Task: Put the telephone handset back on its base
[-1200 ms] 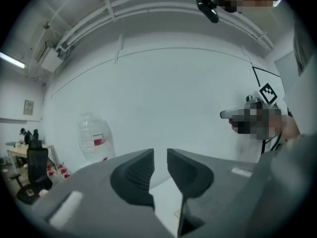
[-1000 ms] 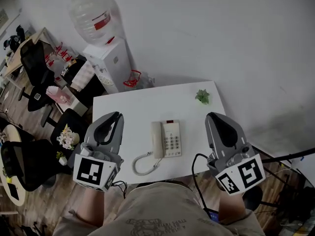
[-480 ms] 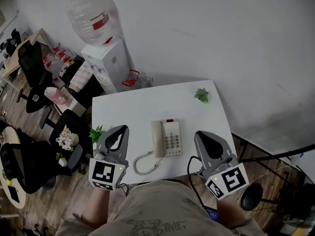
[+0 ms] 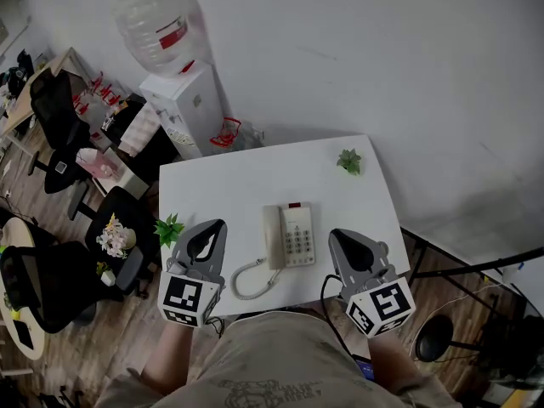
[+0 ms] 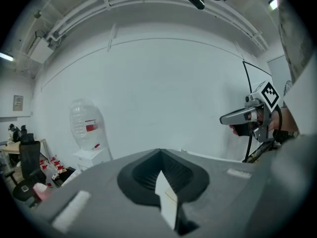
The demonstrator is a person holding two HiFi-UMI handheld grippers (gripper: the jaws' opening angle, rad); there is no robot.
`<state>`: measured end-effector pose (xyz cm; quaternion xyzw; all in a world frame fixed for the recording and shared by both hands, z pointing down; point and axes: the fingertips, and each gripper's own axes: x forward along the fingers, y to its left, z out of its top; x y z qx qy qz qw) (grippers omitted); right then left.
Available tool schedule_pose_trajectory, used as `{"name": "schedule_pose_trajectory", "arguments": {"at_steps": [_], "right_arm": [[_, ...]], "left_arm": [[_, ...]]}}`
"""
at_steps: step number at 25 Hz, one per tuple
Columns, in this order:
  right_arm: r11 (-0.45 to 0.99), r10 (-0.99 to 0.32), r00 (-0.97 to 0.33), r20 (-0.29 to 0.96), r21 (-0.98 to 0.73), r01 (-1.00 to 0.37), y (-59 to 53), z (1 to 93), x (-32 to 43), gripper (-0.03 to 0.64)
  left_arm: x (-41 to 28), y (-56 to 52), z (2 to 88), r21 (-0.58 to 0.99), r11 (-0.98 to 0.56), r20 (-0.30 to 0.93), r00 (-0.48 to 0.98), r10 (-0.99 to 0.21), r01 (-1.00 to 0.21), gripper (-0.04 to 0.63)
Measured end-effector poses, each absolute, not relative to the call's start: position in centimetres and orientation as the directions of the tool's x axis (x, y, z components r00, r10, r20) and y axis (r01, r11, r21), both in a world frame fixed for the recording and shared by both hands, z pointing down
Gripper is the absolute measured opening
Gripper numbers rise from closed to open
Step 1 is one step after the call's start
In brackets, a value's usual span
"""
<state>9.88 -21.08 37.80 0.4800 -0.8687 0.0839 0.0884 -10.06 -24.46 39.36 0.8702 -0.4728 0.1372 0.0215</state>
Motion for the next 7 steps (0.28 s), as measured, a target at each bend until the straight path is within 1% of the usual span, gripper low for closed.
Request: {"name": "schedule_pose_trajectory", "arguments": {"at_steps": [7], "right_arm": [[0.526, -0.818, -0.523, 0.241, -0.058, -0.849, -20.93, 37.89, 9.74, 0.026]], "left_arm": [[-10.06, -24.44, 38.53, -0.098, -0.555, 0.242, 0.522, -0.818, -0.826, 0.0]]}}
